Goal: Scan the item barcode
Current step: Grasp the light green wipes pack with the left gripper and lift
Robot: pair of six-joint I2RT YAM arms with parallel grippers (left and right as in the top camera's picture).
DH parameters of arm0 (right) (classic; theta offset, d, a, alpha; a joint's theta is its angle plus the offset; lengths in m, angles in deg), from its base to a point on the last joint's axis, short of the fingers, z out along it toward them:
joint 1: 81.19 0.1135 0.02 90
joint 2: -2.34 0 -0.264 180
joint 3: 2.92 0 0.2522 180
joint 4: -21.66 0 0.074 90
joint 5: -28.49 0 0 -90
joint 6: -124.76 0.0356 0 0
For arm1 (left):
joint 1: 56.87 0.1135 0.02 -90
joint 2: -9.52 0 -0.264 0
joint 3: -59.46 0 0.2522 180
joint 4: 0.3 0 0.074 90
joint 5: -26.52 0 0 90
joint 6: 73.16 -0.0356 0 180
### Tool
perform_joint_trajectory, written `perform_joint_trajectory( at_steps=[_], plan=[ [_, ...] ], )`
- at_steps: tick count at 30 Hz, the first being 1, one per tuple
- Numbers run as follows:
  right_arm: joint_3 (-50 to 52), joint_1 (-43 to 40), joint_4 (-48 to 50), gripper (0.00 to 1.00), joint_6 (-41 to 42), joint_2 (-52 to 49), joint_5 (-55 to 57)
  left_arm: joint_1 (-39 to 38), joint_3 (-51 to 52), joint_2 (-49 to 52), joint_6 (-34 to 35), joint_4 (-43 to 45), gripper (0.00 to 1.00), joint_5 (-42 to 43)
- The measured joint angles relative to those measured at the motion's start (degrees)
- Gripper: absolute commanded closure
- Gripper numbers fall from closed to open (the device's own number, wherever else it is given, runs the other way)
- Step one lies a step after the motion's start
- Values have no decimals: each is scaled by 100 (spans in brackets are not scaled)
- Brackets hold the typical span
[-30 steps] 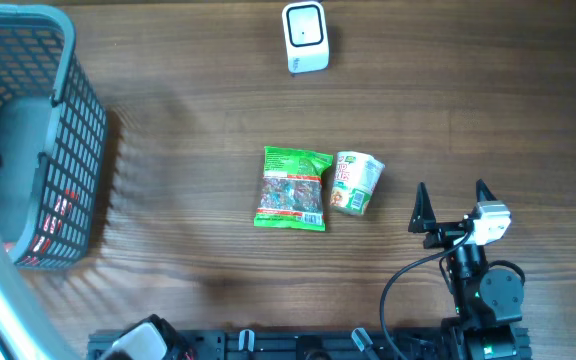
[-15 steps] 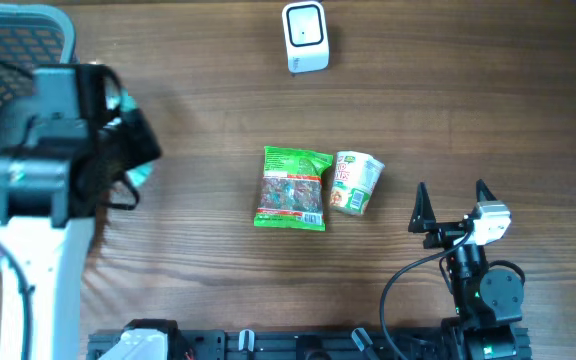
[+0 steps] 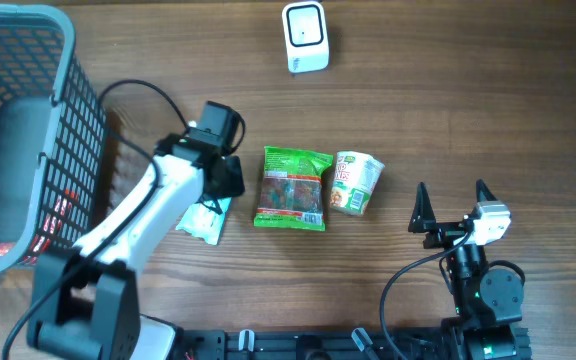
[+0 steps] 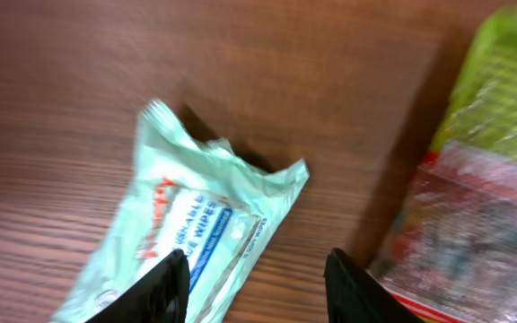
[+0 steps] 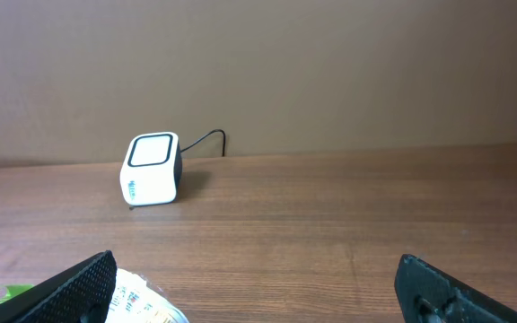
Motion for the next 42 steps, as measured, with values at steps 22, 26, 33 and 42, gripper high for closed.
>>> perform_joint_trajectory(
  at_steps=[22, 26, 33, 42],
  plan=[
    [0, 0, 0, 0, 0, 0, 0, 1978, 35, -22, -979, -444, 25, 1565],
    [0, 0, -2, 0, 0, 0, 0, 2006, 704, -24, -1185, 177, 25, 1965],
    [0, 0, 0, 0, 0, 0, 0, 2369, 1137, -26, -1283, 461, 29, 2149],
    [0, 0, 0, 0, 0, 0, 0, 2391, 1622, -181, -1349, 1064, 87, 2739]
  ],
)
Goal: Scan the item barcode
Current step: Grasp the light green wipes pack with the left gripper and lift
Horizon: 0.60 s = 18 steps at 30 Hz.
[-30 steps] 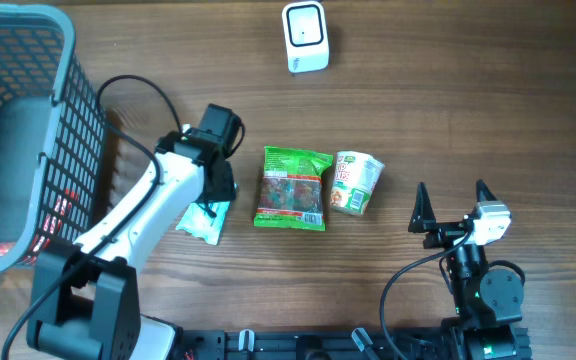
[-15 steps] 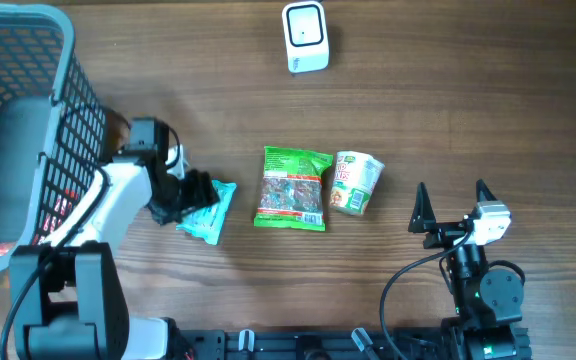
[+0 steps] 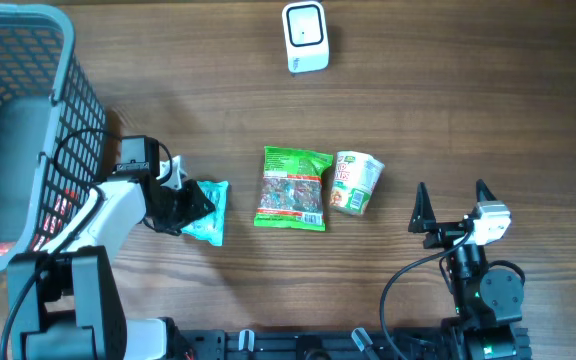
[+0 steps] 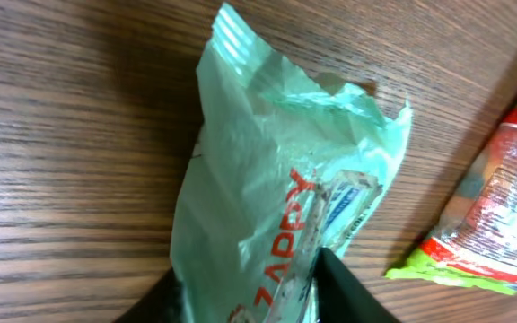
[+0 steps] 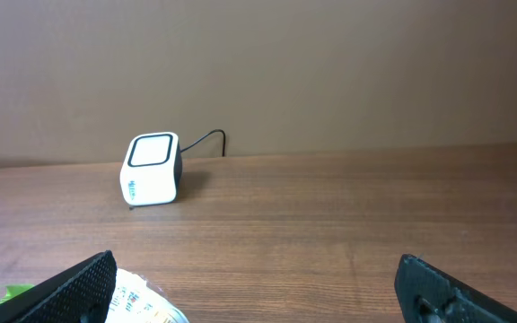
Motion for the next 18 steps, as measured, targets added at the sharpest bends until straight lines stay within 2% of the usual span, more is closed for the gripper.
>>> perform_joint_trajectory(
  at_steps=[1, 3, 8, 12, 18],
  plan=[
    [2, 0, 0, 0, 0, 0, 0, 11, -22, -24, 28, -66, 87, 61],
    [0, 0, 0, 0, 0, 0, 0, 9, -144, -46, 83, -310, 96, 70],
    [0, 0, 0, 0, 0, 0, 0, 4, -728, -352, 295, -1086, 96, -330],
    [0, 0, 0, 0, 0, 0, 0, -275, -1255, -872, 573, -1502, 96, -1458],
    [0, 0, 0, 0, 0, 0, 0, -1617, -1329, -870, 1561, -2127, 96, -3718]
  ],
)
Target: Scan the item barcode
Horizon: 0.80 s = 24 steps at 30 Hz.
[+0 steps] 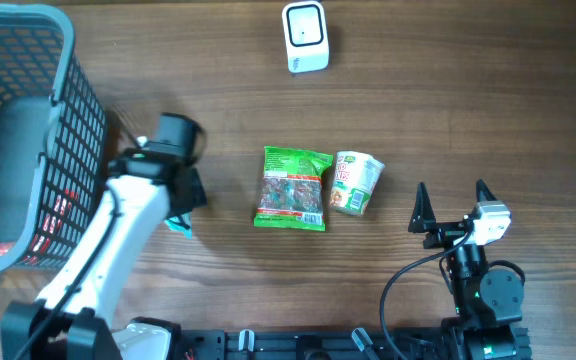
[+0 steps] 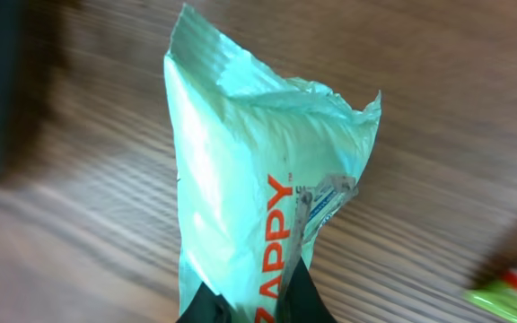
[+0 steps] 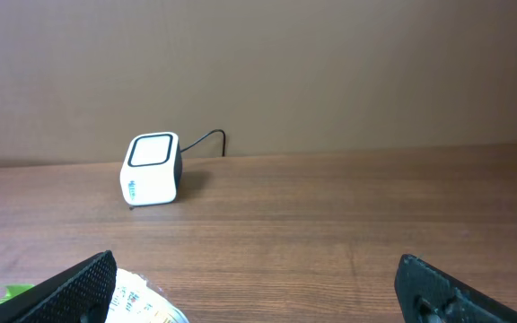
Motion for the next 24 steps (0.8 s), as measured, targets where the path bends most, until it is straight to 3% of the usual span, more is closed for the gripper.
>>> perform_joint_trajectory(
  at_steps=[4, 9, 11, 16, 18, 21, 24],
  plan=[
    [0, 0, 0, 0, 0, 0, 0, -1025, -11, 861, 431, -70, 96, -1202],
    [0, 0, 0, 0, 0, 0, 0, -1585, -31, 2190, 564, -15, 96, -2151],
    [0, 0, 0, 0, 0, 0, 0, -1716, -70, 2380, 608, -28, 91, -2457],
    [0, 0, 0, 0, 0, 0, 0, -1976, -210, 2496, 664, -57, 83, -2618],
    [0, 0, 0, 0, 0, 0, 0, -2149, -400, 2529, 664, -33, 62, -2507],
    [0, 0, 0, 0, 0, 0, 0, -2420, -608, 2533, 658, 107, 62, -2208],
    [0, 0, 0, 0, 0, 0, 0, -2524, -638, 2533, 658, 278, 73, -1856]
  ],
)
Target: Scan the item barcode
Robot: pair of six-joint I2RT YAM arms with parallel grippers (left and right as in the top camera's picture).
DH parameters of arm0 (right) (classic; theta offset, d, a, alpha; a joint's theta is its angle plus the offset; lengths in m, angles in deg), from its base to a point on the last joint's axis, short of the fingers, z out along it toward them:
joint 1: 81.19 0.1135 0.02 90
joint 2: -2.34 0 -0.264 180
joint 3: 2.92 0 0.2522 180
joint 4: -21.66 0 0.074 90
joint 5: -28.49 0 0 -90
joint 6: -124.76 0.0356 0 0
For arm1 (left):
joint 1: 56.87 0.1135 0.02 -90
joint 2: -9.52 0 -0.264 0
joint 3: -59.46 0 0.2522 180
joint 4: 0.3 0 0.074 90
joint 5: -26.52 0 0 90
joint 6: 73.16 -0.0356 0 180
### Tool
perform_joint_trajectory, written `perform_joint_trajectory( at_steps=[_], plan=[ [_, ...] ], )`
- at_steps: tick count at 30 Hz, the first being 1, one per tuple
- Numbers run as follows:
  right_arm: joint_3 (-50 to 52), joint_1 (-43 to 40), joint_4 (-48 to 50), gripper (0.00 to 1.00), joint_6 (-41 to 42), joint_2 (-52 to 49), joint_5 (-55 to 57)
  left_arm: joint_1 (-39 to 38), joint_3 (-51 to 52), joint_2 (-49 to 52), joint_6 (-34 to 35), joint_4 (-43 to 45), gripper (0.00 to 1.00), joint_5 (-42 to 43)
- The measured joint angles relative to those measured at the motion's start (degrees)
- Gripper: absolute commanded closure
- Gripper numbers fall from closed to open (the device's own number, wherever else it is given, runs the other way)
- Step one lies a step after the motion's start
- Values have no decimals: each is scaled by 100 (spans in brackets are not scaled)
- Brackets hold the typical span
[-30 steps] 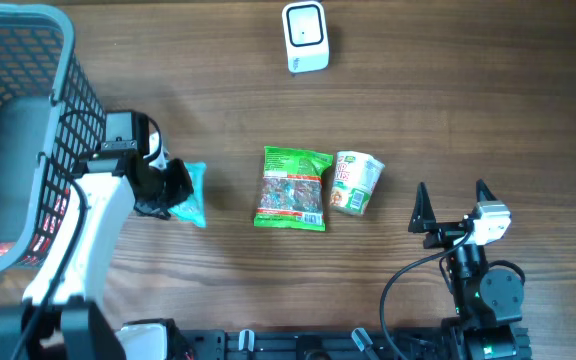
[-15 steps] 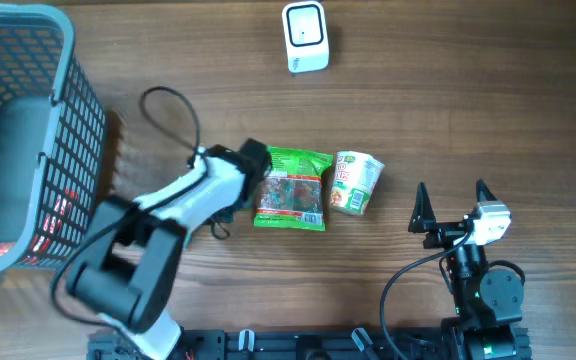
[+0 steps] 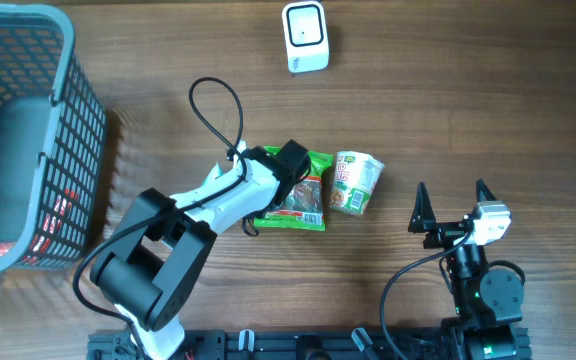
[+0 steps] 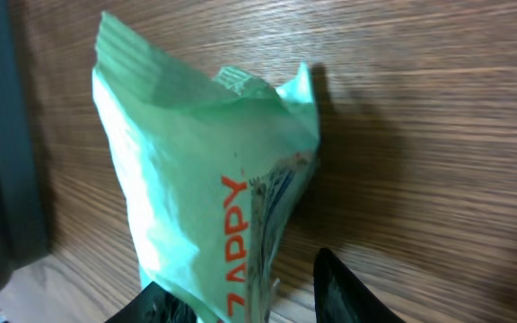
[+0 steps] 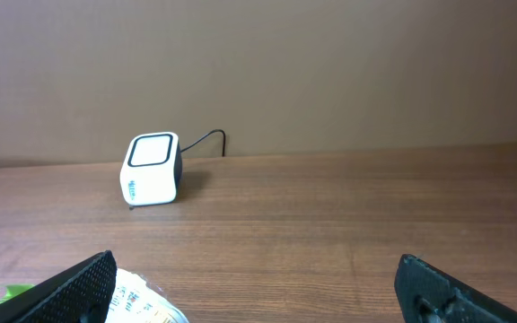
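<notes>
A mint-green wipes pack (image 4: pixel 196 179) printed "ZAPPY" stands between the fingers of my left gripper (image 4: pixel 240 278). It leans on the left finger, and bare wood shows between it and the right fingertip (image 4: pixel 330 269), so the jaws stand apart. From overhead, the left gripper (image 3: pixel 290 160) hangs over the green snack pack (image 3: pixel 303 205) and hides the wipes. The white scanner (image 3: pixel 304 36) sits at the far edge, also the white scanner (image 5: pixel 151 169) in the right wrist view. My right gripper (image 3: pixel 451 190) rests open and empty at the front right.
A noodle cup (image 3: pixel 356 182) lies right of the snack pack. A grey mesh basket (image 3: pixel 68 40) with a few items fills the left side. A black cable (image 3: pixel 213 100) loops above the left arm. A dark edge borders the left wrist view.
My left gripper has moved from beside the basket to above the snack pack. Its fingers stand wider apart than before, with the wipes pack now against the left finger. The right arm is unchanged.
My left gripper first hung open over the wipes pack lying flat left of the snack pack. Then its fingers stood round the bunched-up pack. Then it was shut on the pack near the basket. Now it is over the snack pack with wider jaws.
</notes>
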Motion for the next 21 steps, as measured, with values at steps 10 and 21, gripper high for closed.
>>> perform_joint_trajectory(
  at_steps=[10, 21],
  plan=[
    [0, 0, 0, 0, 0, 0, 0, -13, -195, -11, -17, 7, 58, 1056],
    [0, 0, 0, 0, 0, 0, 0, 378, -905, -920, -15, -404, 96, 1408]
  ],
)
